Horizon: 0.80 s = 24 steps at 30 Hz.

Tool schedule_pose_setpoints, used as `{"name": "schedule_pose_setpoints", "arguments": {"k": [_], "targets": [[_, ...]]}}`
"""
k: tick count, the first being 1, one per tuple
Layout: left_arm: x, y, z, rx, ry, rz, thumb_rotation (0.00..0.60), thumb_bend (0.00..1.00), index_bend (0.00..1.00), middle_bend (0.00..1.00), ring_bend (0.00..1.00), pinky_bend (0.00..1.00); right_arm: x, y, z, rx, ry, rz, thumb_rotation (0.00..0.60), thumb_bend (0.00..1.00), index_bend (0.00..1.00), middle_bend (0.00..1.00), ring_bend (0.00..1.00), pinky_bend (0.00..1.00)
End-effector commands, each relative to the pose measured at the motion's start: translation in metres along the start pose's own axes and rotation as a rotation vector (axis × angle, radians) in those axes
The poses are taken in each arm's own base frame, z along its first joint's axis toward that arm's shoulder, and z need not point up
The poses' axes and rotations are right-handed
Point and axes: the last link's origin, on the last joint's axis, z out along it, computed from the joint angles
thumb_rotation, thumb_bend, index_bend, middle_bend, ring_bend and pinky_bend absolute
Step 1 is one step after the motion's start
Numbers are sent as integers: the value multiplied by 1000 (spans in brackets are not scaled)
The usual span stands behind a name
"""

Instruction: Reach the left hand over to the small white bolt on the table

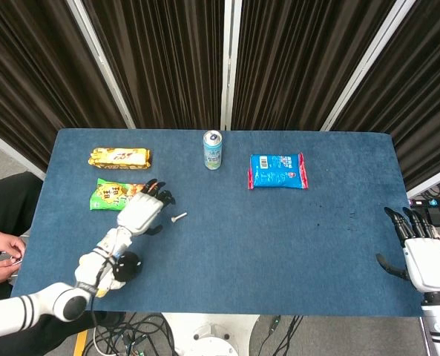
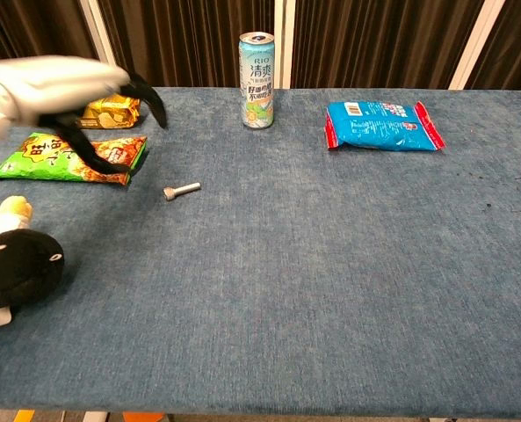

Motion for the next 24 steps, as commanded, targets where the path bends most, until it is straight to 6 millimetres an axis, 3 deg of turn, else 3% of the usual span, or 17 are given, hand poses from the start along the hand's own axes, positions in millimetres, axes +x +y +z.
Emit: {"name": "schedule_pose_setpoints", "arguments": {"k": [1, 3, 6, 13, 24], "targets": [[-18, 14, 18, -9, -58, 66, 600, 244, 288, 209, 61, 0, 0, 1, 0, -5, -1, -1, 600, 135, 63, 149, 0, 0], [-23, 16, 22, 2, -81, 65, 583, 244, 291, 204, 61, 0, 0, 1, -1, -12, -1, -2, 600, 136, 64, 149, 0, 0], [-28, 15, 28, 23, -109, 65, 456, 245, 299, 195, 61, 0, -1, 2, -1, -16, -4, -1, 600, 135, 64, 149, 0, 0], [-35, 14, 37, 57, -167, 58, 292, 252, 299, 176, 35, 0, -1, 3, -1, -22, -5, -1, 600, 135, 64, 149, 0, 0], [-36, 24, 38, 50, -197, 66, 149, 247, 325, 169, 34, 0, -2, 5, -2, -29, -9, 1, 600, 135, 64, 149, 0, 0]]}}
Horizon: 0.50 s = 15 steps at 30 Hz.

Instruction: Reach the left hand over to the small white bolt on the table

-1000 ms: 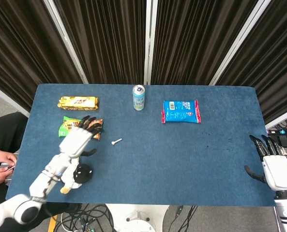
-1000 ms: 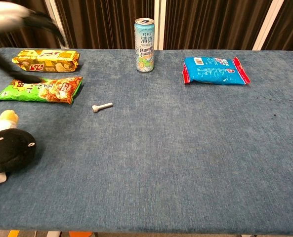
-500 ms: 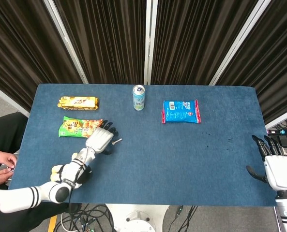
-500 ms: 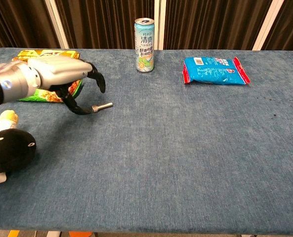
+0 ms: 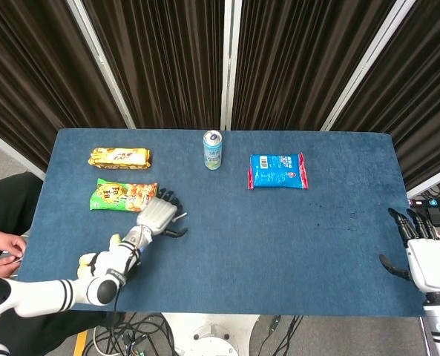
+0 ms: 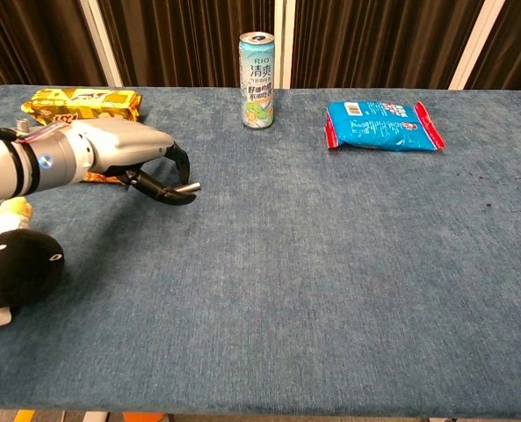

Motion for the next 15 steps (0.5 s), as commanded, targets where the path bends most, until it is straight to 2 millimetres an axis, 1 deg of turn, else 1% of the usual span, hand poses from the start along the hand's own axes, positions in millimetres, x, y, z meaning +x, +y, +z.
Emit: {"name": "schedule_pose_setpoints", "arguments": {"k": [1, 7, 13, 14, 15], "targets": [[0, 4, -2, -16, -4, -7, 145, 247, 326, 169, 34, 0, 0, 0, 0, -2, -1, 0, 600, 135, 64, 149, 0, 0], [0, 15, -7, -59, -4, -13, 141, 246, 327, 169, 34, 0, -1, 1, 0, -5, -3, 1, 600, 135, 64, 149, 0, 0], [1, 19, -6, -70, 3, -9, 152, 246, 331, 169, 35, 0, 0, 3, -1, -9, 0, 2, 600, 135, 63, 149, 0, 0], [2, 19, -6, -69, 14, -17, 182, 246, 336, 169, 35, 0, 0, 3, -1, -10, 1, 2, 600, 135, 63, 149, 0, 0], [3, 20, -6, -68, 32, -36, 231, 249, 341, 170, 35, 0, 0, 3, -2, -11, 2, 1, 600, 136, 64, 149, 0, 0]]}}
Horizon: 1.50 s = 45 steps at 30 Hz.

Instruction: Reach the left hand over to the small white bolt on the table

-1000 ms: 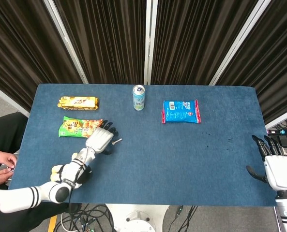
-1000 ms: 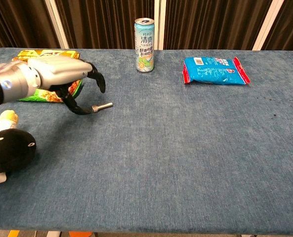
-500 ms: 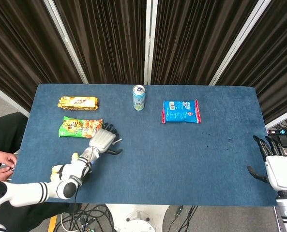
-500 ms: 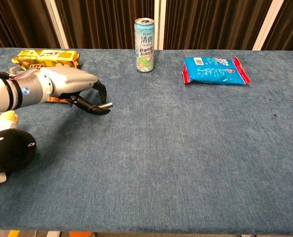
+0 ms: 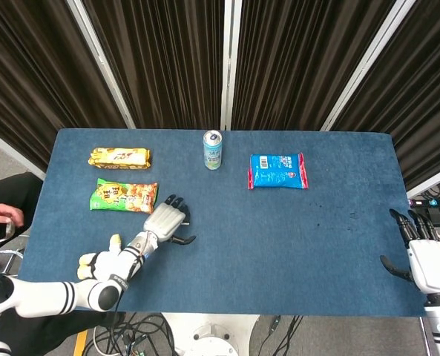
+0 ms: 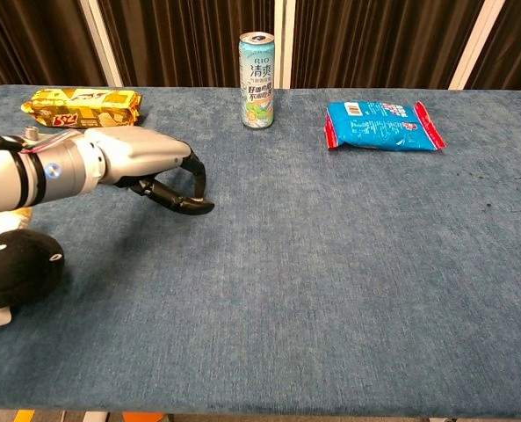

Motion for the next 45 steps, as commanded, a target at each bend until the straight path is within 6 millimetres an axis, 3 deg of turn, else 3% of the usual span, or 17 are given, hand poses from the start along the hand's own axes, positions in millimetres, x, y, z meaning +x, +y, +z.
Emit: {"name": "schedule_pose_setpoints", "arguments": {"k": [1, 3, 4, 16, 31, 45], "targets": [[2, 2, 1, 1, 44, -34, 371, 254, 355, 170, 35, 0, 0, 0, 0, -2, 2, 0, 600, 135, 64, 149, 0, 0], [1, 3, 2, 6, 87, -48, 554, 262, 382, 170, 35, 0, 0, 1, 0, -2, 0, 1, 600, 135, 64, 149, 0, 0], [0, 3, 3, 9, 102, -50, 596, 264, 401, 171, 35, 0, 0, 1, 0, -1, -1, 1, 600, 136, 64, 149, 0, 0], [-11, 7, 14, 62, 127, -92, 600, 297, 478, 171, 34, 0, 0, 4, -1, -12, -1, 1, 600, 136, 64, 149, 0, 0], [-16, 9, 21, 102, 89, -117, 600, 344, 486, 171, 35, 0, 0, 5, -2, -17, -3, 0, 600, 136, 64, 149, 0, 0], [-11, 14, 20, 85, 107, -152, 600, 383, 540, 179, 35, 0, 0, 6, -3, -23, -4, 1, 600, 137, 63, 150, 0, 0]]}}
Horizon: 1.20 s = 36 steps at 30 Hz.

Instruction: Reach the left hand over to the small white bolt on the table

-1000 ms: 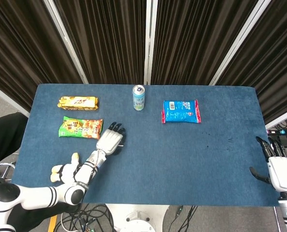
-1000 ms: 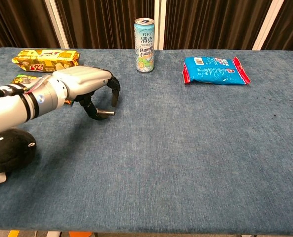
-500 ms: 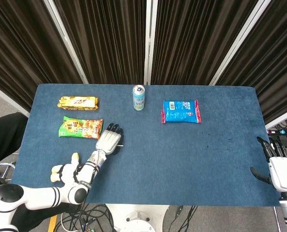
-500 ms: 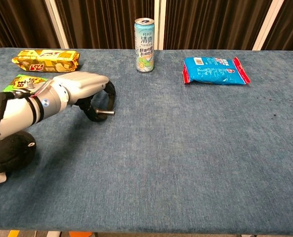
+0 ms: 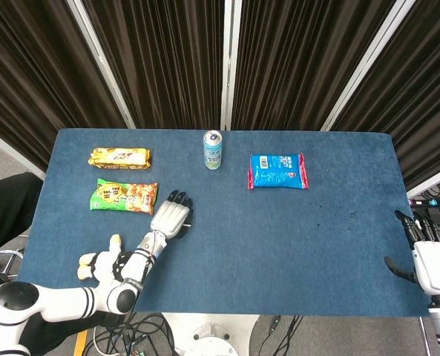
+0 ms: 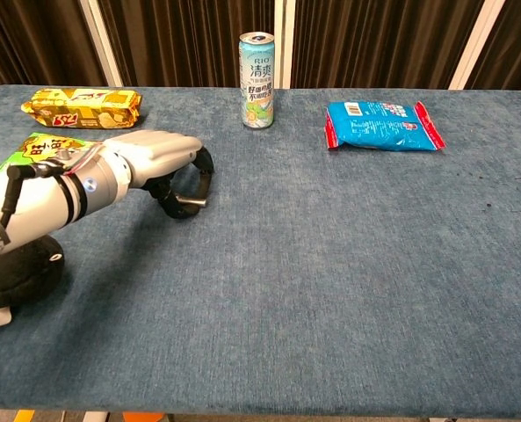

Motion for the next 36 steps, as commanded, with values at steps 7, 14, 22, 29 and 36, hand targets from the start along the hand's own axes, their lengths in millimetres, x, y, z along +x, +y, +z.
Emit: {"name": "schedule_pose_setpoints", "arguments": {"k": [7, 14, 22, 29, 36], "targets": [[12, -7, -5, -1, 13, -152, 600, 384, 539, 181, 34, 0, 0, -1, 0, 2, 0, 1, 600, 137, 64, 149, 0, 0], [16, -12, -4, 2, 11, -200, 600, 384, 539, 181, 35, 0, -1, -2, 0, 6, -4, 1, 600, 137, 64, 149, 0, 0], [18, -14, -3, 0, 14, -230, 600, 383, 529, 181, 34, 0, -1, -2, 0, 4, -4, 0, 600, 137, 64, 149, 0, 0], [19, -19, -3, 11, 18, -248, 600, 383, 520, 181, 34, 0, -1, -3, 0, 4, -5, 0, 600, 137, 64, 150, 0, 0], [17, -22, -5, 12, 9, -238, 594, 383, 497, 181, 35, 0, -1, -4, 1, 8, -5, -1, 600, 136, 64, 150, 0, 0]]}}
